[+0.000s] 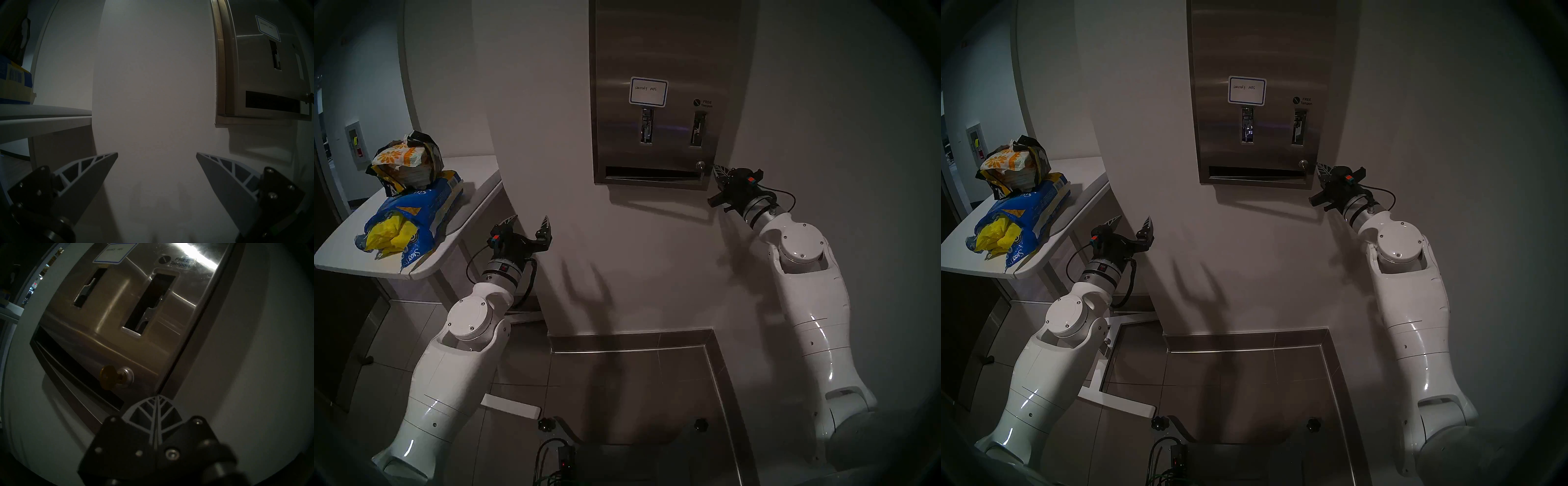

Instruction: Open the dispenser door, put the pads inside, close the door

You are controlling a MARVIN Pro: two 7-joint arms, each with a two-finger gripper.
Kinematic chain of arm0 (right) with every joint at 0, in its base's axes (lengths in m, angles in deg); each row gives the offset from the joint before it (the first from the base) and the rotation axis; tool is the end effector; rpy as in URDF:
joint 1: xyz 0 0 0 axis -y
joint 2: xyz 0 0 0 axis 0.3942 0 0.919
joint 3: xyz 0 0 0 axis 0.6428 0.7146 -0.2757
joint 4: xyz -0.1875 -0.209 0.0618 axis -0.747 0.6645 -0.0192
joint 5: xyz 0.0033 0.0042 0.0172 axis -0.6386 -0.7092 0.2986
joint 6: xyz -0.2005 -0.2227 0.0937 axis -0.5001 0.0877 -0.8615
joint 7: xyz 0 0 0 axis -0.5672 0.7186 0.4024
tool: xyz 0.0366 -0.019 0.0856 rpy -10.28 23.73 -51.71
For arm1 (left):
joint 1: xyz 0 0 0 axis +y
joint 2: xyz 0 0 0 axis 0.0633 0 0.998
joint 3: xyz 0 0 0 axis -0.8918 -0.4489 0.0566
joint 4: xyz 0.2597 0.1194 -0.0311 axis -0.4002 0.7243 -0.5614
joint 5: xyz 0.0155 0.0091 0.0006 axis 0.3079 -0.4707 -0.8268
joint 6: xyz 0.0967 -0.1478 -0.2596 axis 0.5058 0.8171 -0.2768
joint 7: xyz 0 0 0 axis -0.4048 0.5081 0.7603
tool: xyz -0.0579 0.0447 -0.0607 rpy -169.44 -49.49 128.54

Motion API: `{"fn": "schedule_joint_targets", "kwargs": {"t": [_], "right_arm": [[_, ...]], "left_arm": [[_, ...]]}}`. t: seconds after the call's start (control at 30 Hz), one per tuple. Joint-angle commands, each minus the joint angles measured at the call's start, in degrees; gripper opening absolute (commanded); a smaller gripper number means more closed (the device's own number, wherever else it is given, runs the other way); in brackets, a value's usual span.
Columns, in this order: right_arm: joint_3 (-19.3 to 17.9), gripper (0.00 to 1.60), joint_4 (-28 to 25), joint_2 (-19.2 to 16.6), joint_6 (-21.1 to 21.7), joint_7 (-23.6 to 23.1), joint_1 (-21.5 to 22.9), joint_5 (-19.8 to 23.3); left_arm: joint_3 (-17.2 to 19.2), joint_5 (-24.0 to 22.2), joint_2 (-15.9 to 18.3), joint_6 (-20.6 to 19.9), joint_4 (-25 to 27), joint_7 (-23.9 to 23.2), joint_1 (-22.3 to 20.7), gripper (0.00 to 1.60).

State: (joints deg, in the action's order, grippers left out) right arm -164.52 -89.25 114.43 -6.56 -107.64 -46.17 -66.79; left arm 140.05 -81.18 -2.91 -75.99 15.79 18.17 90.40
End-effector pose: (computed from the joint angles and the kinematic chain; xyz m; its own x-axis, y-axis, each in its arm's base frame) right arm 0.4975 -0.0849 -0.1379 -0.3668 0.3984 0.8407 0.2544 -0.8262 0.5026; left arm 0.4055 0.0740 -0.2474 -0.1696 0.0370 0.9848 -0.0718 -0.9971 0.0251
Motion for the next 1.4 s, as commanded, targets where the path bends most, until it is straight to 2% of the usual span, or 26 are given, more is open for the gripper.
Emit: {"fn": "schedule_joint_targets", "kwargs": {"t": [0.0, 0.33, 0.4, 0.53, 0.73, 1.0, 1.07, 1.17, 1.37], "right_arm": [[-0.7, 0.0, -2.8, -1.8, -1.9, -4.8, 3.0, 3.6], [-2.0, 0.0, -3.4, -3.4, -1.2, -14.1, 3.2, 10.0], [-1.9, 0.0, -3.6, -3.6, -1.0, -14.7, 3.1, 10.6], [-1.4, 0.0, -4.7, -6.3, 0.0, -19.1, 2.1, 12.8], [-1.7, 0.0, -5.0, -9.5, 1.0, -22.2, 0.8, 15.6], [-2.5, 0.0, -4.0, -13.5, 3.1, -28.9, 0.3, 23.0], [-3.1, 0.0, -3.1, -13.4, 3.6, -32.2, 0.9, 24.1], [-3.0, 0.0, -2.4, -13.5, 4.0, -34.2, 1.4, 25.5], [-2.7, 0.0, -1.7, -12.9, 4.4, -36.1, 1.9, 26.1]], "left_arm": [[0.7, 0.0, 0.0, 0.8, 1.8, 0.1, -1.5, 1.6], [0.7, 0.0, 0.0, 0.8, 1.8, 0.1, -1.5, 1.6], [0.7, 0.0, 0.0, 0.8, 1.8, 0.1, -1.5, 1.6], [0.7, 0.0, 0.0, 0.8, 1.7, 0.1, -1.5, 1.6], [0.7, 0.0, -0.1, 0.8, 1.8, 0.1, -1.5, 1.6], [0.7, 0.0, -0.1, 0.8, 1.8, 0.1, -1.5, 1.6], [0.8, 0.0, -0.1, 0.9, 1.8, 0.1, -1.5, 1.6], [0.8, 0.0, -0.1, 0.9, 1.8, 0.1, -1.5, 1.6], [0.8, 0.0, -0.1, 0.9, 1.8, 0.1, -1.5, 1.6]]}}
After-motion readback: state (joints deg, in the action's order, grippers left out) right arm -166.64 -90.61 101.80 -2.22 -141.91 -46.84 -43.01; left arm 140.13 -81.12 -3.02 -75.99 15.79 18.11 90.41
